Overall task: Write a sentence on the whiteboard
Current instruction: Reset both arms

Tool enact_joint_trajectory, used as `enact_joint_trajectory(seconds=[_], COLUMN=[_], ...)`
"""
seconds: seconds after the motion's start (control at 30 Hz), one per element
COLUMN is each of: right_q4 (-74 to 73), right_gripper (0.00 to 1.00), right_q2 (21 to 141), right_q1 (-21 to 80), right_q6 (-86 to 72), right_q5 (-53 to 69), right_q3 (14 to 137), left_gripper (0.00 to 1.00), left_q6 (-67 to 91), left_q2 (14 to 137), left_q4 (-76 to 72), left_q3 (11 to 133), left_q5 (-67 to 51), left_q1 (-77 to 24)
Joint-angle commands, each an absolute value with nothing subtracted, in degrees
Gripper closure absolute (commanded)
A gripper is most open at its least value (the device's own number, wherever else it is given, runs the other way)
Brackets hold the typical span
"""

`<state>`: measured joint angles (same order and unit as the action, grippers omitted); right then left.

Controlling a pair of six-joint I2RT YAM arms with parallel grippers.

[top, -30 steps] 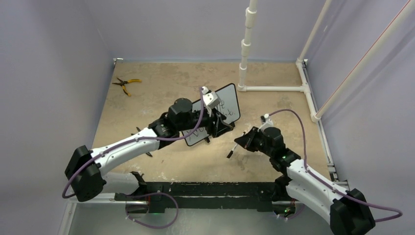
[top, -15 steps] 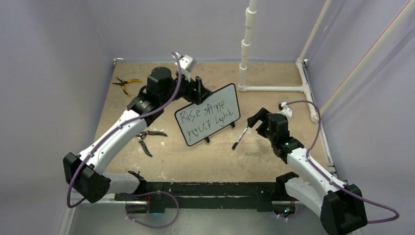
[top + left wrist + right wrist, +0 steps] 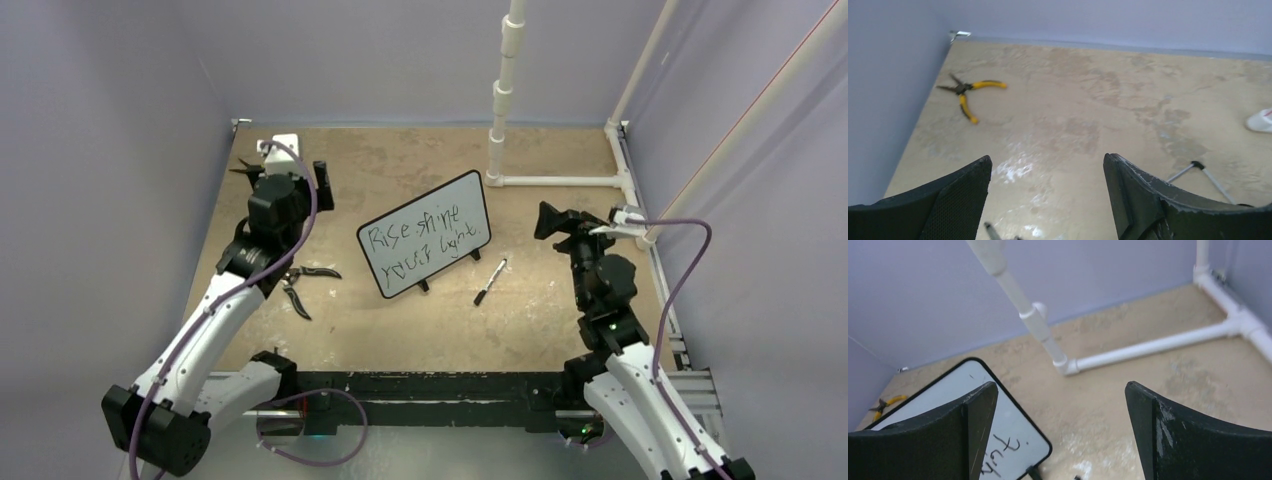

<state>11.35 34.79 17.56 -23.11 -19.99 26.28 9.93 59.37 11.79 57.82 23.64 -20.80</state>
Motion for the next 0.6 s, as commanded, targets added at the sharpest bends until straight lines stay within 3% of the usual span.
enact_joint_trajectory(seconds=[0.0,0.23,0.57], right_q4=[26.83,33.43,30.00], right_gripper=[0.01,0.01,0.01], right_q2=[28.33,21.76,24.89], right_q1=[17.40,17.39,17.40], right_q6=[-10.53,-7.39,-9.24], right_q5=[-19.82,-21.08,-22.11], right_q3=[20.15,15.19,18.27], left_gripper=[0.17,0.13,0.13], left_q6=[8.74,10.35,11.19], left_q2=[52.28,49.60,49.03], left_q4=[5.86,7.12,6.12], left_q3=[50.00,47.32,46.79], left_q5=[33.14,37.43,36.72], left_q1=[-20.92,-20.92,-20.92])
